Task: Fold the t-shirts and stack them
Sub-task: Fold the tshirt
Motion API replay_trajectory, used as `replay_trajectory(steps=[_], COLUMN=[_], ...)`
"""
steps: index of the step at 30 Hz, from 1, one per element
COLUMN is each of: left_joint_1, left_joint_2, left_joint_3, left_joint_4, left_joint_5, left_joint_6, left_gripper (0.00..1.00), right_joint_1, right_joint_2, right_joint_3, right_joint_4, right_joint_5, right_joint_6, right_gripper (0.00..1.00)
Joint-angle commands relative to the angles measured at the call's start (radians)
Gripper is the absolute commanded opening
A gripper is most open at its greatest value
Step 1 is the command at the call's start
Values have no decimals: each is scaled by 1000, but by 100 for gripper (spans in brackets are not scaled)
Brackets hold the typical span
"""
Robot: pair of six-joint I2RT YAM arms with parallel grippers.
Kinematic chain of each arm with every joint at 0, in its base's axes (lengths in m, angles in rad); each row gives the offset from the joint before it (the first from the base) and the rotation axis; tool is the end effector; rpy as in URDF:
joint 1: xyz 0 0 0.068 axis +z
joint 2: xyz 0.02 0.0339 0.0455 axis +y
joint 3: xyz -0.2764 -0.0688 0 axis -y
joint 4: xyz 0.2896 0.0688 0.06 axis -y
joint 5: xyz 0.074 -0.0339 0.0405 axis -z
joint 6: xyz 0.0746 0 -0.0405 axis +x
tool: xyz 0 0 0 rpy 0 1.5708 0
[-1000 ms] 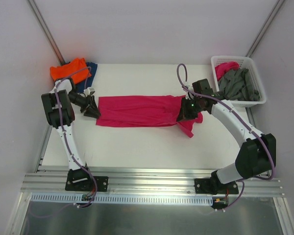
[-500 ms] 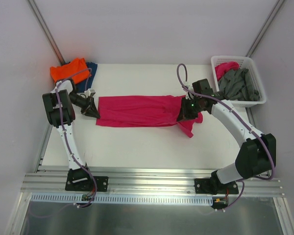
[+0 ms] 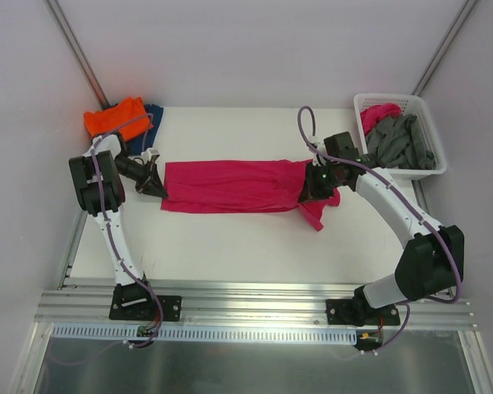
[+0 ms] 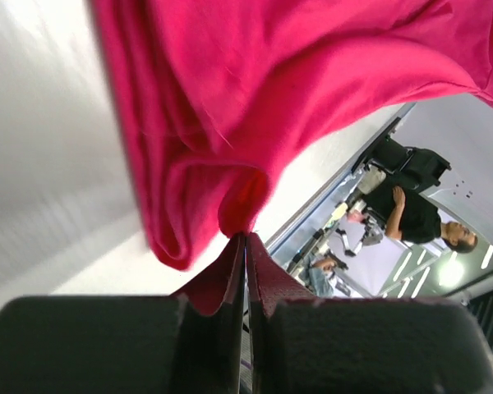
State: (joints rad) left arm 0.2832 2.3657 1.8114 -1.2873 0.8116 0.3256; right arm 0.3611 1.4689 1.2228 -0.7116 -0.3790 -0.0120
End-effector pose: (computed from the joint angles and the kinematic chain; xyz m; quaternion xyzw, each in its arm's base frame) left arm 0.4583 0.0770 0.0849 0.0340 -0.9113 0.4103 0.0011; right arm 0.3362 0.1565 0.2589 -0.2295 0.9095 0.2283 0.2607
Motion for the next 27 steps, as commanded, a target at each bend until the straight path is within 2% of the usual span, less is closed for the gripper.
replay_trajectory(steps=[1,5,11,21,27], left_joint_1=[7,8,7,7,7], left_joint_2=[-183,-324,-440,-565,-632], left_joint_3=[-55,-118,-190,-262,-282], left_joint_4=[-37,-41,-49,-76,-96], left_joint_5=[47,64,67,55,72], left_joint_6=[24,23,24,50,73], left_gripper=[0,0,0,0,0], right_joint_1=[-19,-34,-54,-71,-63], right_joint_2=[-61,-90,-145,-268,-369], right_joint_3=[1,-19,-80,-103,-134], right_joint_4=[8,6,-9,-71,-196], right_joint_5=[8,2,-12,3,-18], right_joint_6=[-13,-17,-23,-63,-77], right_gripper=[1,1,0,1,1])
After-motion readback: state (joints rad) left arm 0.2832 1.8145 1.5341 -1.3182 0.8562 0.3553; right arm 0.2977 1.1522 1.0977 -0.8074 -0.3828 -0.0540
